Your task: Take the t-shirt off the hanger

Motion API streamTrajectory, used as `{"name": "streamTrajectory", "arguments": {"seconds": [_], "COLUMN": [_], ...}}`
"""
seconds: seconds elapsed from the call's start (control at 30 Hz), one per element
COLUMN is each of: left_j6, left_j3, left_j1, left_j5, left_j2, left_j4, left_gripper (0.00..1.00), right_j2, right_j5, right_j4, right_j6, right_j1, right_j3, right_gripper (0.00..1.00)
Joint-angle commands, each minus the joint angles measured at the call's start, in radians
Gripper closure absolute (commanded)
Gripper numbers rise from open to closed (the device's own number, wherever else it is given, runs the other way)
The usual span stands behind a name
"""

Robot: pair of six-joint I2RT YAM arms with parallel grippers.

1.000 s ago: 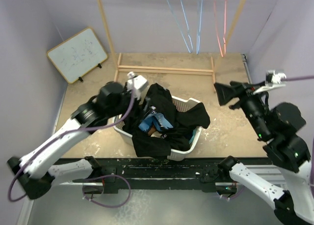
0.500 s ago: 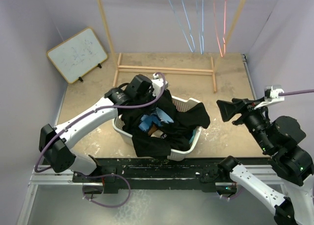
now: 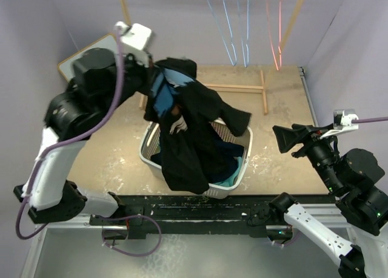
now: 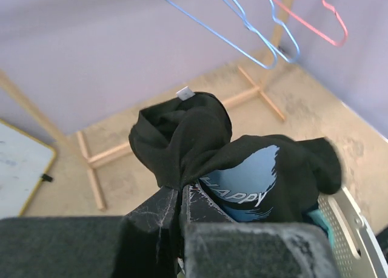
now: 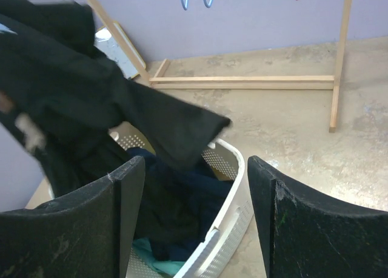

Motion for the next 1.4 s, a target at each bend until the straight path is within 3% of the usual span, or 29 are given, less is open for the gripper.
{"name": "streamTrajectory", "arguments": {"seconds": [0.0,0.13,0.33,0.9,1.13,1.37], "left_j6": [0.067,0.084,0.077,-0.039,-0.097,-0.158], "left_j3": [0.064,0.149,0.390,0.450,0.125,-0.489], "left_j1": [0.005,0.006,0.005,0.005,0.005,0.004], "left_j5": [-0.153,-0.139,-0.045,0.126,0.197,0.308], "left_j2": [-0.025,0.032,0.176,0.186,0.076,-0.190], "left_j4": [-0.039,-0.018,0.021,0.348,0.382,0.428], "left_gripper": [1.00,1.00,1.00,1.00,1.00,1.00], "right_j2": [-0.022,-0.009,-0.001,0.014,0.008,-0.017], "right_j5": [0.019,0.018,0.022,0.007,0.003,0.002], "right_j4": [0.033,0.036,0.039,0.033,0.016,0.009], "right_j6": [0.006,-0.001,-0.001,0.003,0.006,0.006], "right_j1": [0.003,0.003,0.002,0.001,0.003,0.002], "right_j3": [0.038,0.044,0.042,0.034,0.041,0.032], "right_gripper": [0.29,0.29,0.29,0.29,0.29,0.29]}}
